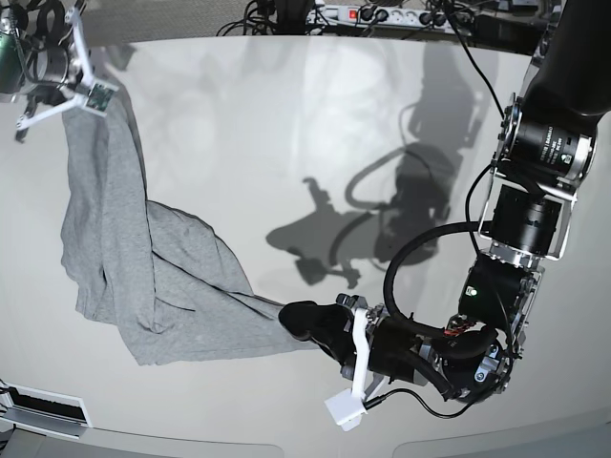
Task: Layout the t-shirt on the table in an organized manner, then fold the t-shirt properly
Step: 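Lower the shirt with both grippers and release it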
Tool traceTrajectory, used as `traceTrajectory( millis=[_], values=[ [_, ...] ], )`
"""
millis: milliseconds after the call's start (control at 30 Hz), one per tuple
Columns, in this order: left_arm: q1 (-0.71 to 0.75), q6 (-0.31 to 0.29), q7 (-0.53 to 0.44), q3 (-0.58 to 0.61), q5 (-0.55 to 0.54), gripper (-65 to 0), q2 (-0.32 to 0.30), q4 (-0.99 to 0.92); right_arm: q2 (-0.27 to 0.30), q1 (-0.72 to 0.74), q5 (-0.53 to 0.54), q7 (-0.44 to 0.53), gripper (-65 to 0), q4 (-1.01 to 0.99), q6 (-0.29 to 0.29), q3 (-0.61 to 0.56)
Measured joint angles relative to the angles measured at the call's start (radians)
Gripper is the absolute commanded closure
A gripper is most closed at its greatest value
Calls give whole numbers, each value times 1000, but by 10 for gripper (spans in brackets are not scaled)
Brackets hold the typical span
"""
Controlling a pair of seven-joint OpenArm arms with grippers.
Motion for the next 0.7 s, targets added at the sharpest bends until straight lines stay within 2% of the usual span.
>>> traceTrajectory(
  millis=[100,233,300,367,433,467,533,567,667,700],
  values=[
    [0,0,-1,0,22,0,1,0,0,0,-151,-2,0,-29,-114,0],
    [0,0,0,0,24,0,2,0,-2,-2,-269,8,0,-61,-213,0],
    [0,0,0,0,26,0,0,0,-8,-2,-361,15,-10,-64,-303,0],
    [0,0,0,0,25,0,1,0,-8,3,-433,16,-174,-64,-388,0],
    [0,0,0,0,25,0,0,0,-7,3,-469,15,-342,-64,-426,0],
    [0,0,-1,0,36,0,1,0,-8,3,-471,15,-391,-64,-436,0],
    [0,0,0,0,68,0,1,0,-8,-3,-494,48,-407,-64,-471,0],
    [0,0,0,0,71,-20,1,0,-8,-2,-528,55,-407,-64,-499,-1],
    [0,0,0,0,76,-136,0,0,-8,13,-637,60,-392,-64,-583,0],
    [0,0,0,0,78,-168,0,0,-8,24,-640,60,-347,-64,-597,0]
  ],
)
